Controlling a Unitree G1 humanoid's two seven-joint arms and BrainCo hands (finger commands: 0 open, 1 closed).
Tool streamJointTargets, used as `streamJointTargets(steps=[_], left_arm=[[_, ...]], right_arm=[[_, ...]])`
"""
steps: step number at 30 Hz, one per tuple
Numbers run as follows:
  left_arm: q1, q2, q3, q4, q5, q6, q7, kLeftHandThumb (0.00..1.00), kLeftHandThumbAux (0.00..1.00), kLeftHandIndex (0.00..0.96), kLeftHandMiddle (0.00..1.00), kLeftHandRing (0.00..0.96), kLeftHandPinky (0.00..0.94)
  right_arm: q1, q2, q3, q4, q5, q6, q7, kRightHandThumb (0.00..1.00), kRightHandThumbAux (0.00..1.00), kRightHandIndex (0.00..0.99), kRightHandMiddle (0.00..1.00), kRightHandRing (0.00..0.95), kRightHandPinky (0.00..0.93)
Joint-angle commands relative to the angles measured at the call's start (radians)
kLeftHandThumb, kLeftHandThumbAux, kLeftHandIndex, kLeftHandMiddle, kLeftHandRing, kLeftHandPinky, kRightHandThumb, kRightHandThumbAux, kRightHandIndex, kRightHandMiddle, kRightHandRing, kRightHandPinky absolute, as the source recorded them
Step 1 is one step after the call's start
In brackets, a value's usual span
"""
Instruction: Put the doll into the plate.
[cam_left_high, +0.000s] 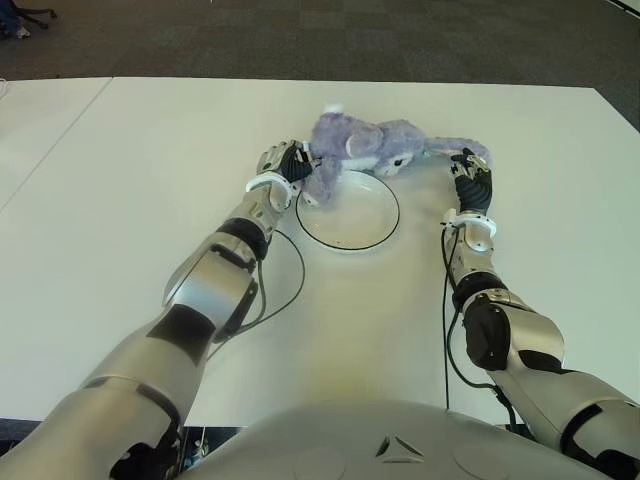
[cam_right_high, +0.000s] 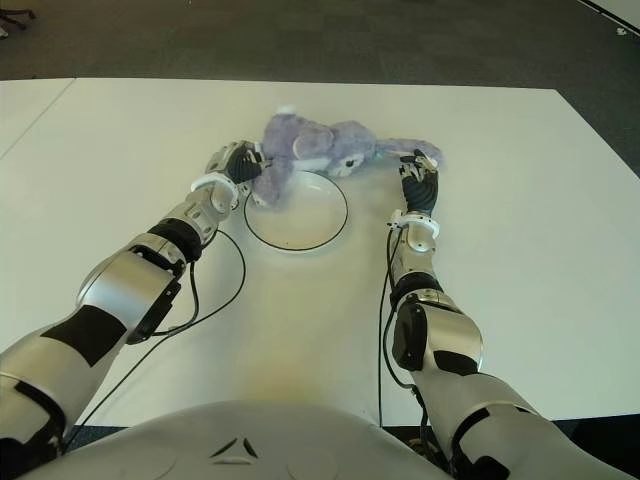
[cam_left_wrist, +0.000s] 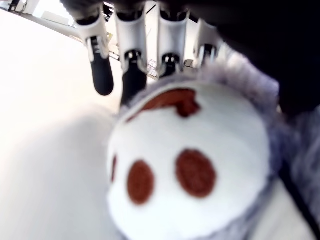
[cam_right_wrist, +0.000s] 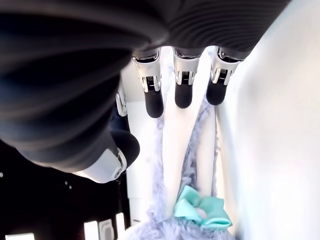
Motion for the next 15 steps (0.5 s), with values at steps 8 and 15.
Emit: streamJointTargets(steps=[8,15], left_arm=[[0.055,0.033,0.004,0.054,0.016,0.049,0.02,0.749,0.693,0.442,0.809,0.818,0.833],[0.058,0.037,0.007,0.048,0.011,0.013,0.021,0.753,0.693,0.442,0.822,0.831,0.821]], right_arm=[[0.208,0.102,-0.01,0.14,0.013,0.106,0.009,0.72,0.724,0.412,0.135,0.16,0.227],[0.207,0.104,-0.01,0.14,0.013,0.111,0.003,0.726,0.723,0.412,0.127,0.168,0.279]])
